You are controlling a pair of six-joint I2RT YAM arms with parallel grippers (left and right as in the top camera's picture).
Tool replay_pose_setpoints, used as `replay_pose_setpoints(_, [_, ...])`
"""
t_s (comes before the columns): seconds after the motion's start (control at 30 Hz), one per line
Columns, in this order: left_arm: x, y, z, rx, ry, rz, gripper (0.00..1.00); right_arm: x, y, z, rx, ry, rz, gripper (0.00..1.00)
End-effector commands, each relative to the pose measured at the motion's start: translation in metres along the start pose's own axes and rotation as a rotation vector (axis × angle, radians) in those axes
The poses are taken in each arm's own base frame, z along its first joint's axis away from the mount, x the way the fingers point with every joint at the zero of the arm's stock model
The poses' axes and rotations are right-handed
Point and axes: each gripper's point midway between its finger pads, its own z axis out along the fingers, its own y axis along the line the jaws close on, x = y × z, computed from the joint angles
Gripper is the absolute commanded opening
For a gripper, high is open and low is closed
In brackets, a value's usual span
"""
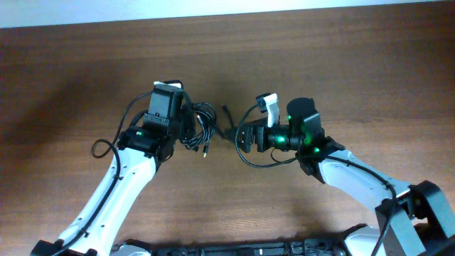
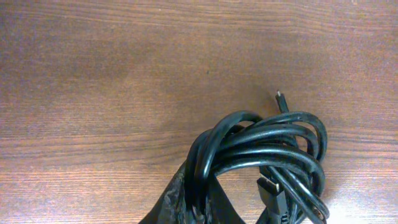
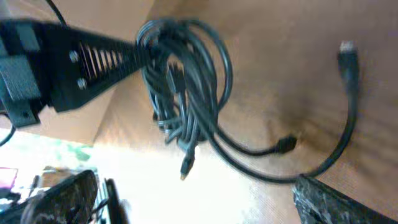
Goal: Untangle cables
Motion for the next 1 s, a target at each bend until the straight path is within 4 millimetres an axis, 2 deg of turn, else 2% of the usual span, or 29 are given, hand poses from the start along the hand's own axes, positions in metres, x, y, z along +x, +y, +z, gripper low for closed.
replay_pose_setpoints(0.0, [-0.008, 0.000, 0.000, -0.003, -0.025, -0.052, 0.00, 0.020, 0.010, 0.000, -0.037, 0.088, 0.108, 1.00])
replay_pose_setpoints(0.13, [-0.008, -0.001, 0.000, -0.001, -0.027, -0.131, 0.00, 0.040, 0.023, 0.011, -0.033, 0.153, 0.271, 0.99])
replay_pose_setpoints(0.23, [-0.008, -0.001, 0.000, 0.000, -0.027, -0.201, 0.00, 0.045, 0.021, 0.027, 0.071, 0.098, 0.258, 0.99])
replay_pose_setpoints(0.3, [-0.008, -0.002, 0.000, 0.004, -0.025, -0.203, 0.00, 0.039, 0.015, 0.034, 0.154, 0.016, 0.243, 0.99])
replay_pose_setpoints(0.37, [-0.007, -0.006, 0.000, 0.027, -0.016, -0.202, 0.00, 0.028, 0.018, 0.038, 0.174, -0.058, 0.201, 0.99])
replay_pose_setpoints(0.47, [-0.004, -0.013, 0.000, 0.067, 0.002, -0.202, 0.00, 0.006, 0.009, 0.035, 0.245, -0.187, 0.171, 1.00])
replay_pose_setpoints(0.53, [-0.004, -0.015, -0.001, 0.078, 0.006, -0.216, 0.00, -0.004, 0.005, 0.037, 0.253, -0.241, 0.159, 0.95])
replay_pose_setpoints(0.63, [-0.001, -0.017, -0.001, 0.091, 0.022, -0.211, 0.00, -0.010, -0.006, 0.039, 0.267, -0.272, 0.154, 0.92])
replay_pose_setpoints(0.77, [-0.001, -0.017, -0.001, 0.091, 0.021, -0.216, 0.00, -0.012, 0.003, 0.041, 0.222, -0.265, 0.145, 0.92])
replay_pose_setpoints(0.8, [-0.001, -0.017, -0.001, 0.091, 0.021, -0.220, 0.00, -0.012, 0.003, 0.041, 0.223, -0.265, 0.140, 0.95])
replay_pose_setpoints(0.87, [-0.001, -0.016, -0.001, 0.088, 0.020, -0.220, 0.00, -0.021, -0.007, 0.034, 0.252, -0.280, 0.072, 0.98])
replay_pose_setpoints(0.9, [-0.001, -0.016, -0.001, 0.088, 0.020, -0.220, 0.00, -0.030, -0.011, 0.027, 0.244, -0.292, 0.085, 0.97])
replay_pose_setpoints(0.93, [-0.002, -0.016, -0.001, 0.088, 0.019, -0.220, 0.00, -0.038, -0.012, 0.019, 0.224, -0.299, 0.093, 0.90])
replay_pose_setpoints(0.97, [-0.002, -0.016, -0.001, 0.088, 0.019, -0.220, 0.00, -0.043, -0.010, 0.012, 0.188, -0.294, 0.097, 0.90])
